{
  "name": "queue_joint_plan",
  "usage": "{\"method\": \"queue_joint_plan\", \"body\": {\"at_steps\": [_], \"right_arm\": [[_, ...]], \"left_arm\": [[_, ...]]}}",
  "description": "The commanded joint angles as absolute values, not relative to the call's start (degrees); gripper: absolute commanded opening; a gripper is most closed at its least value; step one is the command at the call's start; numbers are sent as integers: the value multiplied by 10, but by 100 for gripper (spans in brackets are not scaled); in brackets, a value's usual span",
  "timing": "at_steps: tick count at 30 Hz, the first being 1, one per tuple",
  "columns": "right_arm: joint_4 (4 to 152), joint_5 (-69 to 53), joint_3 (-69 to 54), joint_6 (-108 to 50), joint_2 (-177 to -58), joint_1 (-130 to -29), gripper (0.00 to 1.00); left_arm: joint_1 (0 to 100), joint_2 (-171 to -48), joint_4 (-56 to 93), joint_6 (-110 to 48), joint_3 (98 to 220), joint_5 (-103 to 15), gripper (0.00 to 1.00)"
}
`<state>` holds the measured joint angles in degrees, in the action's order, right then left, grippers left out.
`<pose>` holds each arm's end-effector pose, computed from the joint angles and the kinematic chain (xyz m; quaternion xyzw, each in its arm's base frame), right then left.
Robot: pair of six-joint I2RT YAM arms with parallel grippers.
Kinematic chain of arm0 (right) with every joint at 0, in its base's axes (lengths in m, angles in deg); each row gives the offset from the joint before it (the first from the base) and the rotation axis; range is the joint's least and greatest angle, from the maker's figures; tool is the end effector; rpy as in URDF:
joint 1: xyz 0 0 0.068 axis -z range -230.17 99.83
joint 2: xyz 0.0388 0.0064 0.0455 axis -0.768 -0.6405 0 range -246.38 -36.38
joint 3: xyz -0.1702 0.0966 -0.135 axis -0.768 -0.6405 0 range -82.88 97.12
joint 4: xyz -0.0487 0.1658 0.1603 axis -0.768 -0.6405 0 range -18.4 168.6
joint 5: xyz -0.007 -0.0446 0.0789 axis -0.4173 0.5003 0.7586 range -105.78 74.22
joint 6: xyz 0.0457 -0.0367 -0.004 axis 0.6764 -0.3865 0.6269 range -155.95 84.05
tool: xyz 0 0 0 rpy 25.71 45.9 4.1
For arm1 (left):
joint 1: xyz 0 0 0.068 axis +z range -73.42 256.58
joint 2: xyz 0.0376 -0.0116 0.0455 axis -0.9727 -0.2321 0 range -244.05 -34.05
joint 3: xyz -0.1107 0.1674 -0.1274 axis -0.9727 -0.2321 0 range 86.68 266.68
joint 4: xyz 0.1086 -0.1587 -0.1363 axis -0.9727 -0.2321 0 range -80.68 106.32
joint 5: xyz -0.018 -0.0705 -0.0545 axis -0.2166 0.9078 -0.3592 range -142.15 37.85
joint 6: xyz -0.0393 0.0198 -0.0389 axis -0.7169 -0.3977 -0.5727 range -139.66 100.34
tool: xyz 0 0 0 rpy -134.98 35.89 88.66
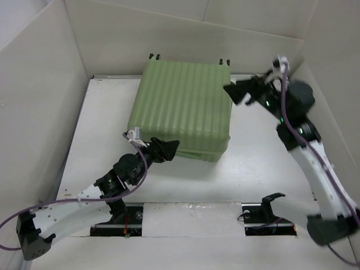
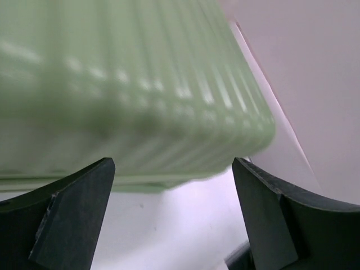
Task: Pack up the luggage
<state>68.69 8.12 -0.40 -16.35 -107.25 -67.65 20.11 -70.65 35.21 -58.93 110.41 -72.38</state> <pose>0.2419 0.0942 0.4343 -0.1359 0.6841 0.3599 0.6197 0.1094 -0.1385 0.2712 -0.0306 0.6707 -0.4638 0.5780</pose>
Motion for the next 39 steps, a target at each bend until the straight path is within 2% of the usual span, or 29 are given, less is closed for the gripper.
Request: {"method": "queue_joint_plan", "body": {"at_steps": [1,3,4,5,8,11,14,18,19,22,24,27,32,33,34,36,37,38,39], "right_arm": [[788,21,-231,-107,-918,-664,73],[820,-8,-371,-84,-852,-641,44],[820,-19,-407,-77,-801,-633,22],[820,-19,-467,-58,-781,-618,14],[820,-1,-535,-46,-724,-605,6],[803,-58,-602,-23,-670,-594,7],[781,-85,-629,-12,-663,-571,15],[839,-24,-629,-12,-795,-552,56],[866,5,-629,-12,-822,-547,59],[997,98,-646,-6,-907,-547,62],[1109,123,-661,7,-941,-553,61],[1225,180,-685,32,-985,-542,61],[1224,209,-688,33,-990,-542,62],[1216,209,-688,33,-977,-537,62],[1195,202,-688,33,-969,-537,62],[1168,189,-688,26,-934,-532,63],[1121,182,-688,14,-919,-532,63],[1093,158,-680,8,-904,-526,63],[1049,153,-675,-7,-878,-525,64]], "left_arm": [[223,-668,265,-579,1143,-852,84],[253,-668,237,-592,1162,-884,87],[260,-668,228,-601,1169,-892,89],[267,-668,207,-611,1182,-912,90],[267,-668,175,-637,1205,-936,92],[267,-644,104,-666,1230,-982,94],[267,-621,65,-697,1218,-1014,95],[267,-634,13,-744,1213,-1043,96],[267,-640,-2,-758,1226,-1056,98],[267,-646,12,-748,1247,-1087,99],[267,-662,90,-674,1291,-1087,99],[267,-736,116,-615,1422,-1061,99],[267,-907,106,-508,1670,-922,99],[267,-945,83,-495,1781,-922,99],[281,-1017,43,-488,1831,-885,99],[345,-1072,-23,-517,1920,-801,99],[428,-1081,-14,-546,1908,-677,99],[476,-1063,0,-569,1868,-630,99],[532,-1007,39,-595,1759,-597,99]]}}
